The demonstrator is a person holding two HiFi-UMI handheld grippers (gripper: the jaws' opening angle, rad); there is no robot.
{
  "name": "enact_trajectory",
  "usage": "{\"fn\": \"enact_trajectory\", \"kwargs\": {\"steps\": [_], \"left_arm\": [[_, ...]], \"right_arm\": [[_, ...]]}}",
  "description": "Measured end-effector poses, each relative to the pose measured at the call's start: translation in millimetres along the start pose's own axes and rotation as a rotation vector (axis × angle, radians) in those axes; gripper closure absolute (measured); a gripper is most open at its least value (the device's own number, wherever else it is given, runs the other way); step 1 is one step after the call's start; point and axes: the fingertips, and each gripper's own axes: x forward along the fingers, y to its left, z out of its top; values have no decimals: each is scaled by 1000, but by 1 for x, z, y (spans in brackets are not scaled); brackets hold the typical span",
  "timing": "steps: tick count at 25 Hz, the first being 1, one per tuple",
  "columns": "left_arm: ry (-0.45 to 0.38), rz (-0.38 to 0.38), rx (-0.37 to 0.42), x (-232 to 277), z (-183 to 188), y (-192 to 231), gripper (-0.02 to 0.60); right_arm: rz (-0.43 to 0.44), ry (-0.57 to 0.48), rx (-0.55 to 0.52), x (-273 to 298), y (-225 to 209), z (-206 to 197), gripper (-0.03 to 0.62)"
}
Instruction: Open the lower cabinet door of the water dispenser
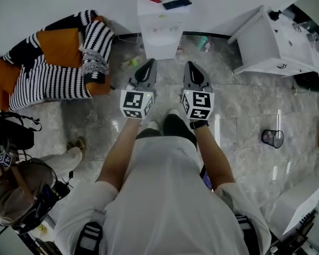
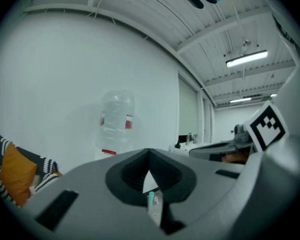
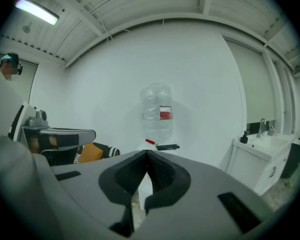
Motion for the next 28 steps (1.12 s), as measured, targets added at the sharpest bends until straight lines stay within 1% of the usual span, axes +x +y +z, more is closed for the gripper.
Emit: {"fn": "enact_trajectory", "kwargs": {"steps": [3,6,10,13,15,20,24,28], "left_arm": [[21,-5,1,25,-19,5,571],[24,-7,-2,53,-42,9,571],[27,-28,-11,95,-85,14,569],[38,-39,-31,124,-135,22,571],[45,-40,-26,142,-172,31,571],[59,-39,-17,182,-267,56,571],[71,-52,25,221,-339,73,571],[75,-85,58,253,-406,83,570]], "right_arm": [[4,36,8,21,-14,-24,585],[12,58,13,45,-31,-53,585],[32,84,9,84,-52,-100,585],[27,104,-1,117,-71,-147,585],[21,117,2,140,-82,-184,585],[57,136,-34,194,-101,-273,585],[44,139,-50,244,-132,-337,585],[54,142,-75,287,-146,-397,585]]}}
